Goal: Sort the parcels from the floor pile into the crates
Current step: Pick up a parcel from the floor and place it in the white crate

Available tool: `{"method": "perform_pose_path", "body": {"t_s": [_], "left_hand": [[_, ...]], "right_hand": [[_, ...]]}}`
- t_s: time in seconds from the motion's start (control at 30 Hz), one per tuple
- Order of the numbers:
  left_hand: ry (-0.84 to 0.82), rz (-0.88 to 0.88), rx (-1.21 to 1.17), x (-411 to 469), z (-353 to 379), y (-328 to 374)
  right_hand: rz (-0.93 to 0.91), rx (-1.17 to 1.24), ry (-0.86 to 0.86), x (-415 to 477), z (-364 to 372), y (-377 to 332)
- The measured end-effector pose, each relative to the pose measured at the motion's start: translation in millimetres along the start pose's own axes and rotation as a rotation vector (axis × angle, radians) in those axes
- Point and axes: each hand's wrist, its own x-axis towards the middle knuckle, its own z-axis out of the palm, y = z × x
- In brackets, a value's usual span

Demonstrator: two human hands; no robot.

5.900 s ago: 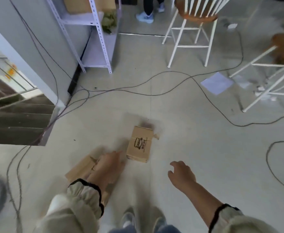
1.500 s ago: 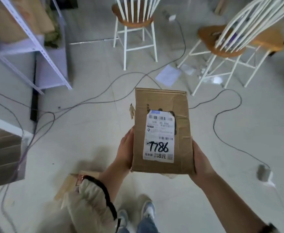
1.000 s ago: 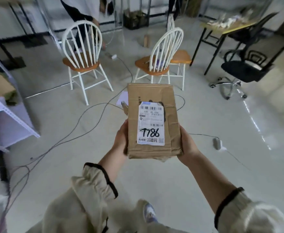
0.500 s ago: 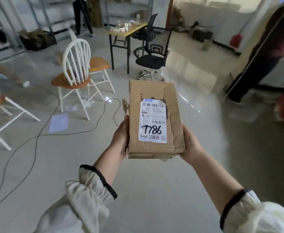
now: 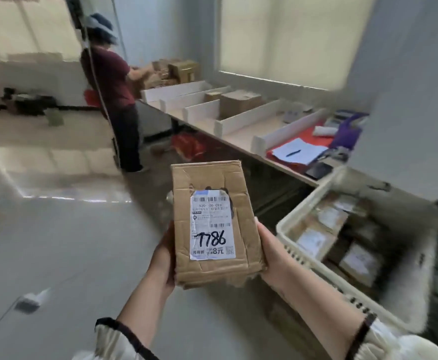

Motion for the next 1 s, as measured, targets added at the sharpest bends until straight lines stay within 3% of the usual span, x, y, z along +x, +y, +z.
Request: {"method": "perform_pose_path", "body": {"t_s": [0.3, 0.47, 0.63, 0.83, 1.0], "left_hand": [[-0.444, -0.226, 0.363, 90, 239, -102], [-0.554, -0.343, 0.505, 129, 326, -162], [-0.554, -0.485, 0.707, 201, 370, -204], [-0.515, -0.452, 0.895, 288, 411, -244], [-0.529, -0.355, 1.047, 353, 444, -280]], "right_hand": [[-0.158, 0.351, 0.496, -67, -224, -30], [-0.177, 0.502, 0.662, -62, -310, -23], [-0.057, 0.651, 0.772, 0, -372, -10], [0.093, 0.609, 0.892, 76, -442, -11], [0.094, 0.583, 0.922, 134, -502, -10]]}}
